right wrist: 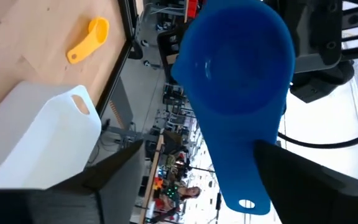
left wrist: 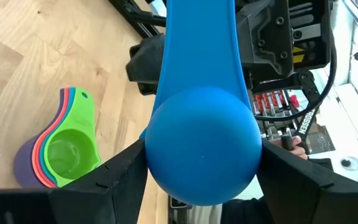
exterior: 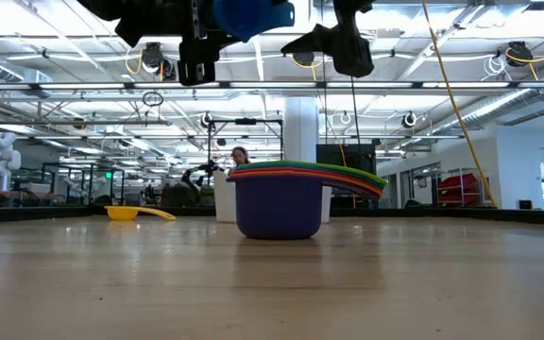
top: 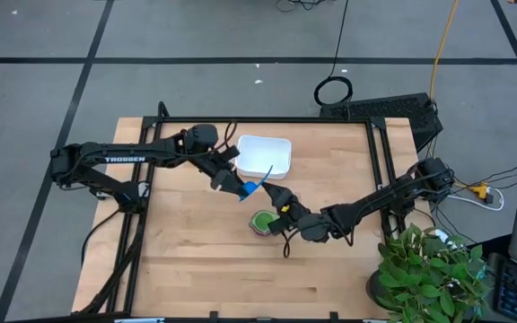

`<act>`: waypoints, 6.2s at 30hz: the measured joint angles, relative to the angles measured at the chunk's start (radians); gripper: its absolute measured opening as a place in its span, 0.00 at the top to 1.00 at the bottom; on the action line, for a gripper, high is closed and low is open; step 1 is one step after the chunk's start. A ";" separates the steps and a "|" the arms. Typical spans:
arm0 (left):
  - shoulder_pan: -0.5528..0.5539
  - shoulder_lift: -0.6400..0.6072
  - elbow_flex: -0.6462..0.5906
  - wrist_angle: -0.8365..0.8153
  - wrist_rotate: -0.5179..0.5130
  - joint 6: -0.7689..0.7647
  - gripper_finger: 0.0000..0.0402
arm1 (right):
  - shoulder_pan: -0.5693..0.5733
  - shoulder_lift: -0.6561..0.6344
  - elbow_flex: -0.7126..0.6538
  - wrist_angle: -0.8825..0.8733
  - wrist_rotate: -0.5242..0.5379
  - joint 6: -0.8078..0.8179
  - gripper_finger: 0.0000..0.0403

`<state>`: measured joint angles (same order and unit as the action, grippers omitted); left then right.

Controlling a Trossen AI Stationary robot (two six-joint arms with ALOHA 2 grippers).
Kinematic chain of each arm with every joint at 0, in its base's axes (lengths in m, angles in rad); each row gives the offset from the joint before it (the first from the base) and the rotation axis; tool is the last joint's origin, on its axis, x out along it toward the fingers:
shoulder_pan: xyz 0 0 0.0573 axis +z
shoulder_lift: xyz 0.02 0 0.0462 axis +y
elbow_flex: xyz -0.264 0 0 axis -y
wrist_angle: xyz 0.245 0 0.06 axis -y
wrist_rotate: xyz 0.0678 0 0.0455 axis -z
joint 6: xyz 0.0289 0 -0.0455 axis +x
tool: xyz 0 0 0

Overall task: Nest measuring cups in basket
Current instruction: Stack the dark blue measuring cup on top of the green measuring cup

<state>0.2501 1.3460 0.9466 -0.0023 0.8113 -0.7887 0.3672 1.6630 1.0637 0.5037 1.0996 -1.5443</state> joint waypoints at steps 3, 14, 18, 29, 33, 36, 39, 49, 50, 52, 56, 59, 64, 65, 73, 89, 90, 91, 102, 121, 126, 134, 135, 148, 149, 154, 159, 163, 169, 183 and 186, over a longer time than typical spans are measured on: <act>0.000 0.000 0.000 0.001 0.001 0.001 0.36 | 0.000 0.000 0.000 0.000 0.003 -0.028 0.22; 0.050 0.000 0.000 -0.012 0.017 0.025 0.36 | 0.010 -0.007 0.000 0.005 0.029 -0.042 0.21; 0.065 0.000 0.000 -0.011 0.030 0.013 0.36 | 0.018 -0.014 0.000 0.002 0.027 -0.050 0.22; 0.047 0.000 0.000 -0.002 0.052 0.000 0.36 | -0.059 -0.014 0.000 0.070 0.002 -0.087 0.22; 0.048 0.000 0.000 -0.002 0.052 0.005 0.36 | -0.067 -0.014 0.000 0.157 -0.004 -0.148 0.22; 0.047 0.000 0.000 -0.001 0.052 0.005 0.36 | -0.070 -0.014 0.000 0.180 -0.033 -0.159 0.22; 0.043 0.000 0.000 -0.001 0.052 0.004 0.36 | -0.086 -0.014 0.000 0.172 -0.035 -0.162 0.22; 0.023 0.000 0.000 0.007 0.051 0.005 0.36 | -0.138 -0.014 0.000 0.161 -0.032 -0.119 0.29; 0.023 0.000 0.000 0.007 0.051 0.005 0.36 | -0.138 -0.014 0.000 0.161 -0.033 -0.118 0.31; 0.023 0.000 0.000 0.007 0.052 0.006 0.36 | -0.135 -0.014 0.000 0.162 -0.035 -0.118 0.37; 0.023 0.000 0.000 0.005 0.052 0.008 0.36 | -0.120 -0.014 0.000 0.160 -0.034 -0.118 0.49; 0.023 0.000 0.000 0.005 0.051 0.007 0.36 | -0.110 -0.014 0.000 0.160 -0.034 -0.117 0.57; 0.023 0.000 0.000 0.003 0.052 -0.003 0.36 | -0.103 -0.014 0.000 0.152 -0.027 -0.124 0.68; 0.024 0.000 0.000 0.002 0.052 -0.008 0.36 | -0.102 -0.014 0.000 0.145 -0.024 -0.126 0.70; 0.023 0.000 0.001 0.023 0.055 0.044 0.25 | -0.098 -0.013 0.000 0.117 -0.030 -0.073 0.71; 0.078 -0.008 0.001 0.008 0.096 0.082 0.30 | -0.083 -0.013 0.000 0.067 -0.027 -0.008 0.72; 0.083 -0.008 0.001 0.008 0.099 0.089 0.29 | -0.081 -0.013 0.000 0.064 -0.026 -0.008 0.73; 0.089 -0.013 0.001 0.004 0.102 0.094 0.28 | -0.080 -0.013 0.000 0.059 -0.026 -0.008 0.74; 0.107 -0.029 0.000 0.003 0.097 0.122 0.21 | -0.077 -0.013 -0.001 0.047 -0.035 0.029 0.88; 0.106 -0.033 0.000 -0.197 0.130 0.337 0.48 | -0.079 -0.013 -0.001 0.037 -0.029 0.135 1.00; 0.096 -0.033 0.000 -0.393 0.046 0.493 0.56 | -0.089 -0.013 0.000 0.036 -0.028 0.161 1.00; 0.046 -0.033 0.000 -0.728 -0.267 0.706 0.63 | -0.122 -0.013 0.000 0.025 -0.028 0.251 1.00; 0.036 -0.033 0.000 -0.756 -0.310 0.713 0.63 | -0.126 -0.013 0.000 0.020 -0.029 0.259 1.00; -0.084 -0.049 0.000 -0.916 -0.569 0.714 0.47 | -0.126 -0.013 0.000 -0.023 -0.026 0.383 1.00; -0.092 -0.055 0.000 -0.926 -0.579 0.712 0.45 | -0.123 -0.013 0.000 -0.030 -0.026 0.403 1.00; -0.130 -0.133 -0.041 -0.909 -0.618 0.678 0.39 | -0.116 -0.013 0.000 -0.115 -0.027 0.559 1.00; -0.157 -0.265 -0.157 -0.846 -0.645 0.610 0.39 | -0.117 -0.013 0.001 -0.276 -0.045 0.782 1.00; -0.203 -0.312 -0.278 -0.744 -0.674 0.522 0.39 | -0.117 -0.013 0.001 -0.355 -0.186 0.928 1.00; -0.291 -0.260 -0.393 -0.561 -0.736 0.498 0.39 | -0.127 -0.013 0.001 -0.362 -0.419 1.064 1.00; -0.415 -0.107 -0.394 -0.480 -0.877 0.608 0.33 | -0.159 -0.021 0.000 -0.361 -0.530 1.127 1.00; -0.437 -0.091 -0.394 -0.455 -0.878 0.608 0.25 | -0.163 -0.021 0.000 -0.359 -0.532 1.133 1.00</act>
<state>-0.1874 1.2548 0.5526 -0.4572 -0.0670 -0.1810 0.2039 1.6424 1.0641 0.1448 0.5677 -0.4118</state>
